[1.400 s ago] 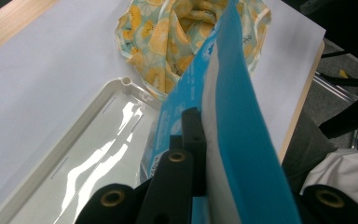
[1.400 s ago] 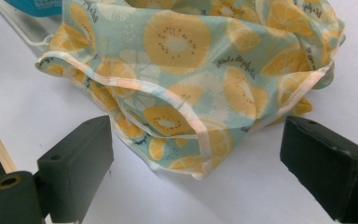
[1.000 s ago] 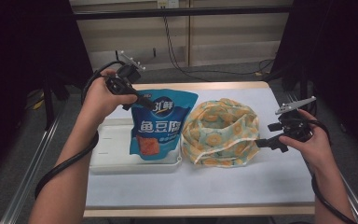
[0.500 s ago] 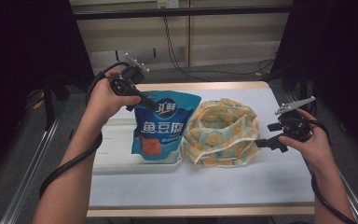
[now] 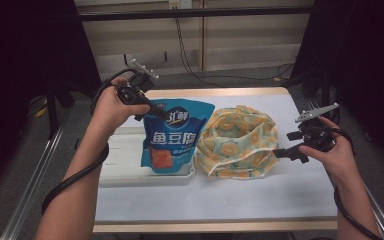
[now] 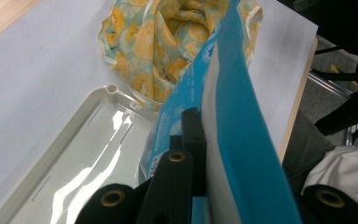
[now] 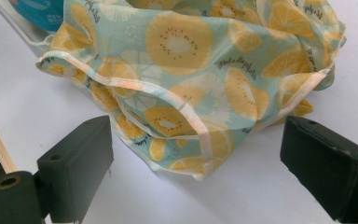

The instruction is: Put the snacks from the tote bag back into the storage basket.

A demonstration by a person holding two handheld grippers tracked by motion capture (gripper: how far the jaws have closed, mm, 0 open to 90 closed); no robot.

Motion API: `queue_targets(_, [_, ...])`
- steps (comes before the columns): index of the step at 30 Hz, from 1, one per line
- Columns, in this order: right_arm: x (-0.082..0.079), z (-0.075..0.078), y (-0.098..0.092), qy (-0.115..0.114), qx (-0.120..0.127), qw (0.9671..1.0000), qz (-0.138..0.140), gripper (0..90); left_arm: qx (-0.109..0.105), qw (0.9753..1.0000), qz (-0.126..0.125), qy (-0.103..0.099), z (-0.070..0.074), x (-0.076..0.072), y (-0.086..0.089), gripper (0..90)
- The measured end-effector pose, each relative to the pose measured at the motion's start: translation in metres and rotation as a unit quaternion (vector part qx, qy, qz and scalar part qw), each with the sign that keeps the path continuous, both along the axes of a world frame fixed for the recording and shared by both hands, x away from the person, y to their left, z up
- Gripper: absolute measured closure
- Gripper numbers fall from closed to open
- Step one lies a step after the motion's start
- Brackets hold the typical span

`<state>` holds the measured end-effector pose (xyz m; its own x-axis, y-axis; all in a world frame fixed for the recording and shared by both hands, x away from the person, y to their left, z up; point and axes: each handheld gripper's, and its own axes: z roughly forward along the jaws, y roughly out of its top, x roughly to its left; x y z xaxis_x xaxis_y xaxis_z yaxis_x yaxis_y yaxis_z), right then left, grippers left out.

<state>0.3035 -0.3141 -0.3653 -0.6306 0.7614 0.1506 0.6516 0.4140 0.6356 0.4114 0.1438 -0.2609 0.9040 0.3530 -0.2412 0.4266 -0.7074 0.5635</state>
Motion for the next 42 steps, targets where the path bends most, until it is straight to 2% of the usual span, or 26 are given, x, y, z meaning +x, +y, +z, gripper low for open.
queue_targets(1, [0.000, 0.000, 0.000, 0.000, 0.000, 1.0000, 0.002, 8.8, -0.011, 0.9999, 0.007, -0.001, -0.001, -0.001, 0.000, 90.0])
queue_targets(2, [0.000, 0.000, 0.000, 0.000, 0.001, 1.0000, 0.002, 8.8, -0.007, 1.0000, 0.006, -0.001, -0.001, -0.001, 0.001, 90.0])
queue_targets(7, [0.000, 0.000, 0.000, 0.000, 0.001, 1.0000, 0.002, 8.8, -0.017, 0.9998, 0.008, 0.004, -0.003, -0.002, 0.004, 90.0])
queue_targets(14, [0.000, 0.000, 0.000, 0.000, -0.002, 1.0000, 0.001, 8.8, -0.011, 0.9999, 0.010, 0.003, -0.006, -0.002, 0.013, 90.0])
queue_targets(15, [0.000, -0.001, 0.001, 0.001, -0.002, 1.0000, 0.001, 8.8, -0.005, 0.9999, 0.009, 0.003, -0.005, -0.003, 0.014, 90.0])
queue_targets(16, [0.000, -0.001, 0.001, 0.002, -0.001, 1.0000, 0.000, 8.8, -0.011, 0.9998, 0.017, 0.003, -0.006, -0.004, 0.015, 90.0])
queue_targets(20, [0.001, -0.001, 0.001, 0.000, -0.003, 1.0000, 0.001, 8.8, -0.005, 0.9999, 0.010, 0.007, -0.007, -0.003, 0.020, 90.0])
queue_targets(21, [0.001, -0.001, 0.001, 0.001, -0.003, 1.0000, 0.002, 8.8, -0.019, 0.9995, 0.023, 0.011, -0.009, -0.005, 0.020, 90.0])
queue_targets(22, [0.000, -0.001, 0.001, 0.004, -0.001, 1.0000, 0.001, 8.8, -0.006, 0.9998, 0.017, 0.006, -0.008, -0.004, 0.022, 89.9])
queue_targets(23, [0.000, -0.001, 0.001, 0.004, -0.002, 1.0000, 0.002, 8.8, -0.018, 0.9995, 0.025, 0.008, -0.009, -0.006, 0.022, 89.9])
queue_targets(24, [0.001, -0.001, 0.002, 0.003, -0.003, 1.0000, 0.002, 8.8, -0.007, 0.9999, 0.012, 0.005, -0.009, -0.005, 0.024, 89.9])
queue_targets(25, [0.001, -0.001, 0.002, 0.004, -0.002, 1.0000, 0.001, 8.8, -0.025, 0.9993, 0.027, 0.012, -0.010, -0.007, 0.023, 89.8])
queue_targets(27, [0.001, -0.001, 0.002, 0.004, -0.002, 1.0000, 0.002, 8.8, -0.013, 0.9998, 0.013, 0.005, -0.010, -0.005, 0.026, 89.8])
queue_targets(28, [0.000, -0.001, 0.002, 0.004, -0.002, 1.0000, 0.000, 8.8, -0.020, 0.9995, 0.023, 0.012, -0.011, -0.006, 0.026, 89.7])
queue_targets(29, [0.000, -0.001, 0.003, 0.004, -0.002, 1.0000, 0.000, 8.8, -0.018, 0.9993, 0.030, 0.008, -0.011, -0.007, 0.026, 89.6])
queue_targets(30, [0.000, -0.001, 0.003, 0.004, -0.002, 1.0000, 0.001, 8.8, -0.011, 0.9998, 0.014, 0.004, -0.011, -0.005, 0.029, 89.4])
queue_targets(31, [0.000, -0.001, 0.003, 0.004, -0.002, 1.0000, 0.001, 8.8, -0.022, 0.9992, 0.033, 0.010, -0.012, -0.008, 0.028, 88.9])
queue_targets(32, [0.001, -0.001, 0.002, 0.002, -0.003, 1.0000, 0.001, 8.8, -0.015, 0.9997, 0.018, 0.009, -0.012, -0.006, 0.030, 89.0])
queue_targets(34, [0.001, -0.001, 0.002, 0.002, -0.004, 1.0000, 0.001, 8.8, -0.024, 0.9992, 0.031, 0.012, -0.013, -0.008, 0.030, 88.9])
queue_targets(35, [0.001, -0.001, 0.002, 0.002, -0.004, 1.0000, 0.001, 8.8, -0.020, 0.9994, 0.024, 0.013, -0.013, -0.008, 0.031, 89.0])
queue_targets(36, [0.001, -0.001, 0.002, 0.002, -0.005, 1.0000, 0.003, 8.8, -0.009, 0.9999, 0.012, 0.004, -0.013, -0.007, 0.032, 88.9])
queue_targets(37, [0.001, -0.001, 0.002, 0.002, -0.005, 1.0000, 0.003, 8.8, -0.023, 0.9992, 0.033, 0.010, -0.014, -0.009, 0.031, 88.7])
queue_targets(39, [0.001, -0.001, 0.003, 0.000, -0.006, 1.0000, 0.002, 8.8, -0.008, 0.9998, 0.015, 0.008, -0.013, -0.007, 0.034, 88.5])
queue_targets(40, [0.001, -0.001, 0.003, 0.001, -0.007, 1.0000, 0.004, 8.8, -0.015, 0.9997, 0.018, 0.007, -0.015, -0.007, 0.035, 88.1])
queue_targets(41, [0.001, -0.001, 0.003, 0.002, -0.005, 1.0000, 0.002, 8.8, -0.010, 0.9998, 0.016, 0.010, -0.015, -0.008, 0.036, 88.1])
queue_targets(42, [0.001, -0.001, 0.003, 0.002, -0.006, 1.0000, 0.003, 8.8, -0.025, 0.9991, 0.029, 0.015, -0.016, -0.010, 0.036, 87.9])
